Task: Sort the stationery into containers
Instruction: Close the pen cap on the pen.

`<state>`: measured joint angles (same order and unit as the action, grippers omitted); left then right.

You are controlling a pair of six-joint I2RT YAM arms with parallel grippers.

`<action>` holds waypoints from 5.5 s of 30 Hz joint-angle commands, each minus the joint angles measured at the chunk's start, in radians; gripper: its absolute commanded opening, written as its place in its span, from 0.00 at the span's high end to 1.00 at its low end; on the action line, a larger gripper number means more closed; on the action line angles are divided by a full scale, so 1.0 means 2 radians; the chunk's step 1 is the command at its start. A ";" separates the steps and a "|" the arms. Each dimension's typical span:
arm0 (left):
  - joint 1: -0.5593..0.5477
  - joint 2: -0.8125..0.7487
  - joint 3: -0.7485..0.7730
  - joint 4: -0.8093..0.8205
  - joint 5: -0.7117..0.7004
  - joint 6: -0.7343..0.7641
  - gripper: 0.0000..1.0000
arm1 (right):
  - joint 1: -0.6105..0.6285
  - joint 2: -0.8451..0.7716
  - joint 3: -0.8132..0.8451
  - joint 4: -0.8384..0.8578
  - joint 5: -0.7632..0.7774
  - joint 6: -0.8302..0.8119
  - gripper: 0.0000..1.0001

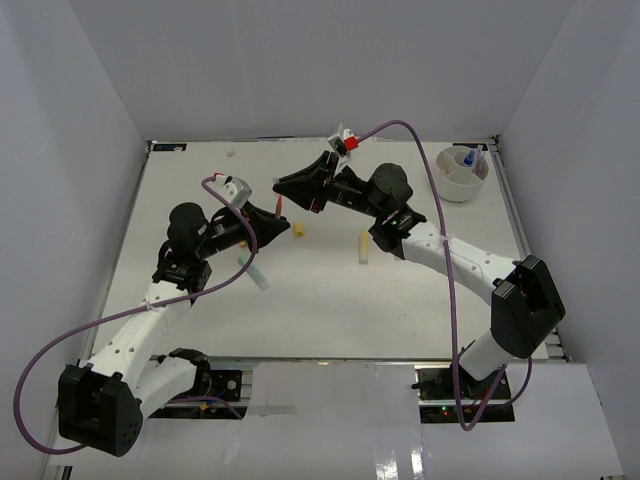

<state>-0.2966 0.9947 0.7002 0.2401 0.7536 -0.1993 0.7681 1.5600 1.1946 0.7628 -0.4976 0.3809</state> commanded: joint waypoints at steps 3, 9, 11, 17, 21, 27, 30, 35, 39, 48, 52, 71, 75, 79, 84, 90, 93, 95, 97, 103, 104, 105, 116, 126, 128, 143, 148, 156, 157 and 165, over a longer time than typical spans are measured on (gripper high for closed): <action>-0.002 -0.013 0.000 0.012 0.011 0.001 0.92 | -0.001 -0.020 0.009 0.016 0.021 -0.022 0.92; -0.002 -0.013 0.000 0.010 0.010 0.001 0.94 | -0.001 -0.022 0.006 0.025 0.030 -0.026 0.92; -0.002 -0.013 0.001 0.010 0.010 0.001 0.94 | -0.001 -0.025 0.006 0.024 0.033 -0.029 0.92; -0.003 -0.013 0.001 0.006 0.006 0.003 0.94 | -0.003 -0.035 -0.004 0.016 0.046 -0.036 0.92; -0.002 -0.013 0.001 0.006 0.004 0.003 0.94 | -0.003 -0.038 -0.011 0.011 0.043 -0.030 0.92; -0.003 -0.013 0.001 0.006 0.003 0.003 0.94 | -0.001 -0.029 -0.013 0.022 0.022 -0.006 0.92; -0.002 -0.013 0.001 0.007 0.003 0.004 0.94 | -0.001 -0.025 -0.014 0.024 0.018 -0.003 0.92; -0.002 -0.014 0.000 0.008 0.004 0.004 0.94 | 0.001 -0.018 -0.014 0.024 0.016 0.001 0.92; -0.003 -0.017 -0.001 0.010 0.005 0.005 0.94 | 0.001 -0.016 -0.015 0.025 0.016 0.002 0.92; -0.003 -0.020 -0.003 0.015 0.007 0.005 0.94 | 0.001 -0.011 -0.021 0.029 0.013 0.006 0.92; -0.002 -0.022 -0.005 0.019 0.007 0.002 0.94 | 0.002 -0.014 -0.027 0.033 0.010 0.015 0.92; -0.004 -0.003 0.014 0.189 0.016 -0.061 0.95 | 0.009 -0.024 -0.051 0.034 -0.009 0.030 0.92; -0.006 0.011 0.035 0.197 0.019 -0.054 0.97 | 0.009 -0.028 -0.047 -0.009 -0.007 0.007 0.92; -0.006 0.020 0.048 0.197 0.021 -0.042 0.98 | 0.009 -0.031 -0.043 -0.061 -0.013 -0.019 0.92; -0.006 0.023 0.062 0.197 0.023 -0.034 1.00 | 0.009 -0.026 -0.034 -0.142 -0.024 -0.049 0.92; -0.006 0.024 0.078 0.207 0.030 -0.038 1.00 | 0.009 -0.018 -0.035 -0.192 -0.046 -0.055 0.92; -0.006 0.026 0.086 0.205 0.031 -0.036 1.00 | 0.009 -0.013 -0.031 -0.229 -0.051 -0.062 0.92; -0.006 0.027 0.095 0.202 0.033 -0.032 1.00 | 0.009 -0.009 -0.029 -0.256 -0.055 -0.068 0.92; -0.006 0.028 0.101 0.197 0.033 -0.026 1.00 | 0.009 -0.009 -0.032 -0.270 -0.061 -0.070 0.92; -0.006 0.029 0.111 0.196 0.024 -0.017 1.00 | 0.009 -0.006 -0.038 -0.305 -0.070 -0.080 0.92; -0.006 0.030 0.112 0.198 0.023 -0.017 1.00 | 0.009 -0.004 -0.040 -0.312 -0.073 -0.081 0.92; -0.006 0.030 0.114 0.199 0.021 -0.016 1.00 | 0.009 -0.004 -0.041 -0.315 -0.077 -0.082 0.92; -0.006 0.036 0.146 0.203 0.006 -0.008 1.00 | 0.012 0.004 -0.059 -0.351 -0.096 -0.097 0.92; -0.006 0.033 0.162 0.222 0.006 -0.015 1.00 | 0.013 0.010 -0.079 -0.348 -0.127 -0.098 0.92; -0.006 0.032 0.165 0.218 0.007 -0.010 1.00 | 0.013 0.012 -0.080 -0.358 -0.129 -0.104 0.92; -0.005 0.031 0.181 0.197 0.015 0.009 1.00 | 0.013 0.009 -0.093 -0.381 -0.138 -0.123 0.92; -0.005 0.027 0.179 0.197 0.017 0.021 1.00 | 0.014 0.014 -0.090 -0.381 -0.142 -0.121 0.92; -0.005 0.031 0.181 0.172 0.042 0.033 1.00 | 0.014 0.010 -0.089 -0.388 -0.143 -0.122 0.92; -0.005 0.030 0.177 0.166 0.048 0.036 1.00 | 0.013 0.002 -0.089 -0.369 -0.138 -0.119 0.92; -0.005 -0.003 0.084 0.111 0.059 0.048 1.00 | 0.012 -0.006 -0.054 -0.328 -0.124 -0.110 0.92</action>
<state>-0.3180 1.1137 0.8368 0.2096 0.9001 -0.1104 0.7544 1.4593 1.1645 0.5285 -0.5724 0.1539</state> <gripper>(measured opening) 0.230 0.197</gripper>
